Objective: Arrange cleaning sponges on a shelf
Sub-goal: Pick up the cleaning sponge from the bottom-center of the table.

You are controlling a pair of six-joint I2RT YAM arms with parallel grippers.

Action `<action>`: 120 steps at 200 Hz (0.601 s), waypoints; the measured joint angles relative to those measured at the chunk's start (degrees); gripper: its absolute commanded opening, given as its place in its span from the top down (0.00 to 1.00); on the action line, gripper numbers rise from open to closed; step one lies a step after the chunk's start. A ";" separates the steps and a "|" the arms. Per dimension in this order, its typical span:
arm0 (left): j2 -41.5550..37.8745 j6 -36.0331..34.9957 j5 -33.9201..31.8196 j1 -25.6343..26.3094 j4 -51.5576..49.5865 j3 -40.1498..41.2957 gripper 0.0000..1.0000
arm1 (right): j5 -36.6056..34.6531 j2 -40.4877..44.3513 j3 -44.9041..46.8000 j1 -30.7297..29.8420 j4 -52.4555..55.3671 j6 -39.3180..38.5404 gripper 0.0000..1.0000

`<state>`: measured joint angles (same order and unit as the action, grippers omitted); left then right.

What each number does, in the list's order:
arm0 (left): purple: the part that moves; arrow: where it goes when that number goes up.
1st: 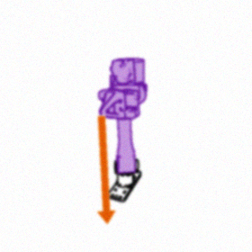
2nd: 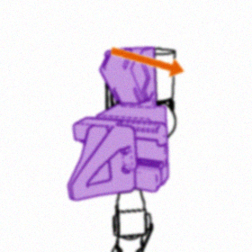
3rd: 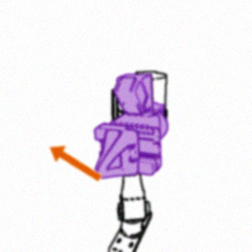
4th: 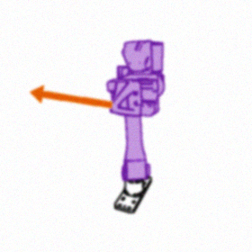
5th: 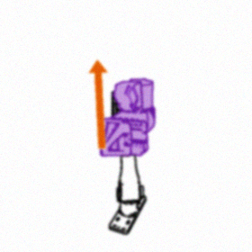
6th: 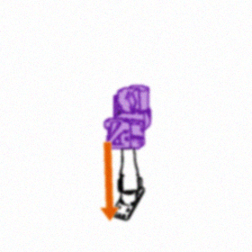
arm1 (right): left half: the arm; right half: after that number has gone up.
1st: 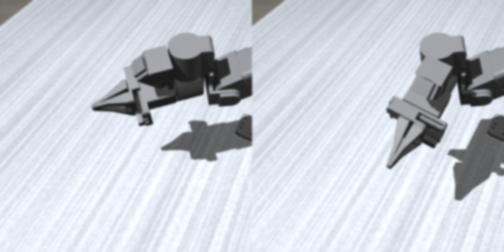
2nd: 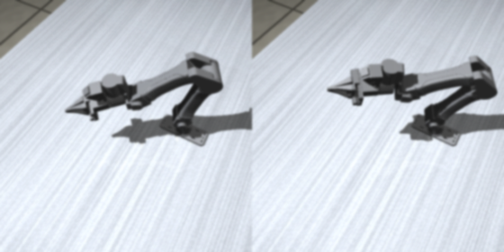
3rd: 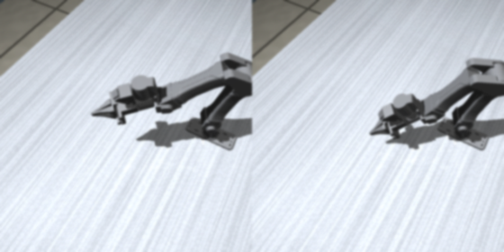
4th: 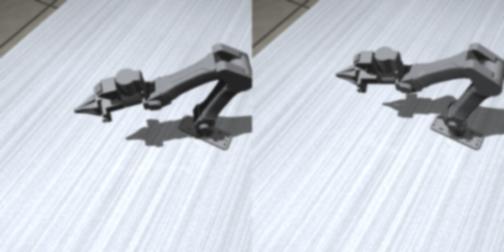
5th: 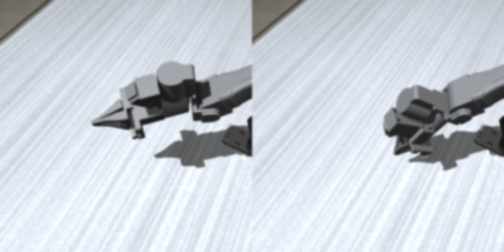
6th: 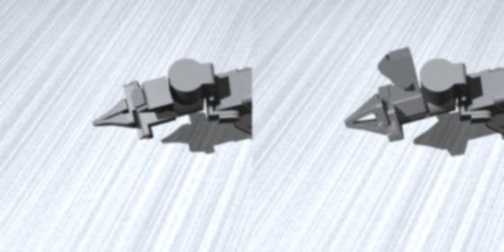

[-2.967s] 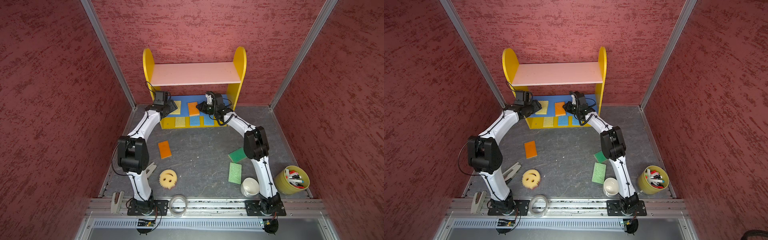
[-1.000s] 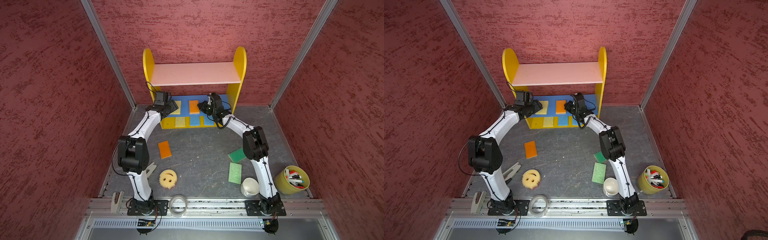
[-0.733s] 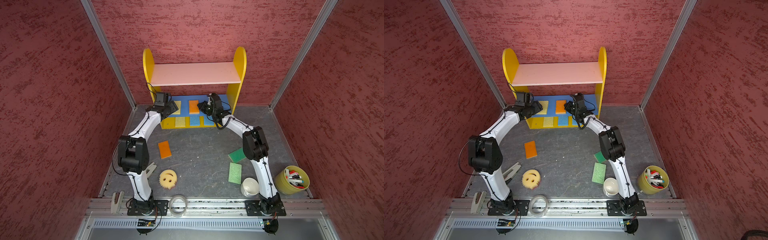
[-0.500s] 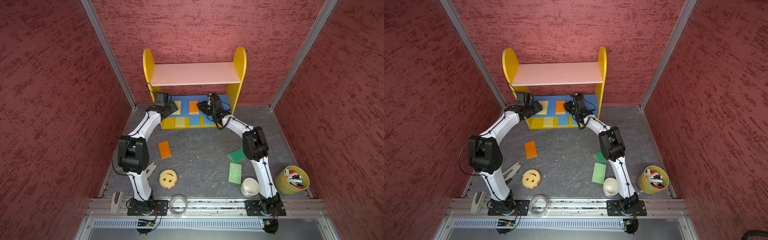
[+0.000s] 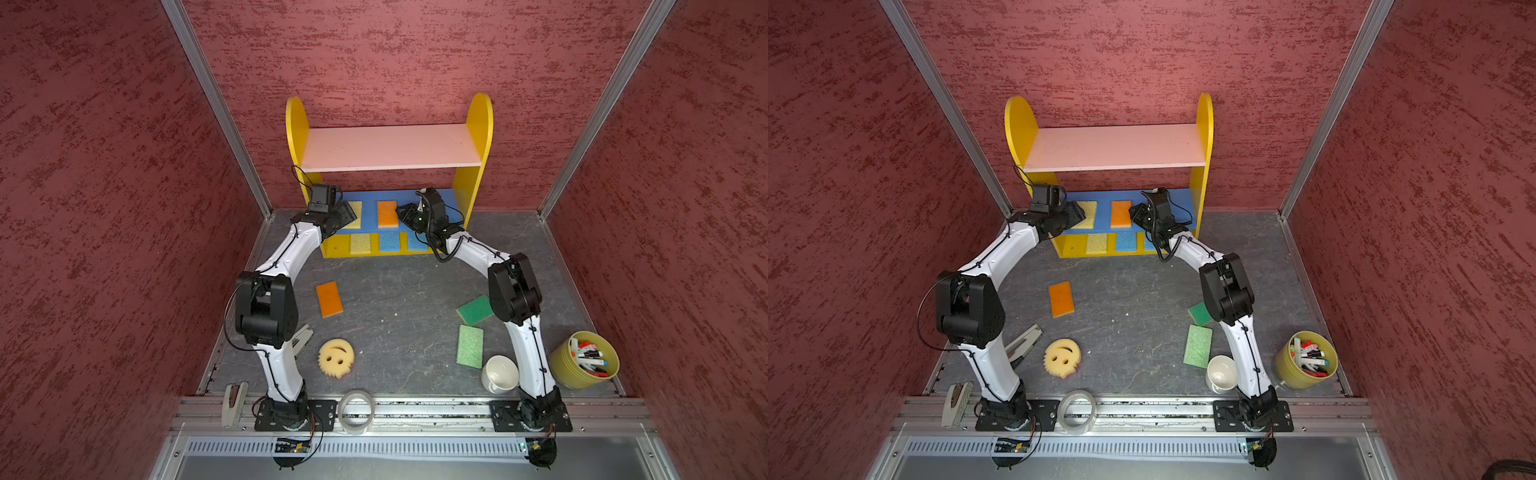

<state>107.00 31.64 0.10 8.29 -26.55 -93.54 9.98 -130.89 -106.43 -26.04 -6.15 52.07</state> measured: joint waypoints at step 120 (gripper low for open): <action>-12.76 -0.87 -0.31 0.44 -0.70 11.39 0.22 | -1.66 18.27 21.20 0.00 -2.45 -2.84 0.66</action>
<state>94.24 30.76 -0.21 8.73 -27.24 -82.15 8.32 -112.62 -85.23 -26.04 -8.60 49.23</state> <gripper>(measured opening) 0.774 0.338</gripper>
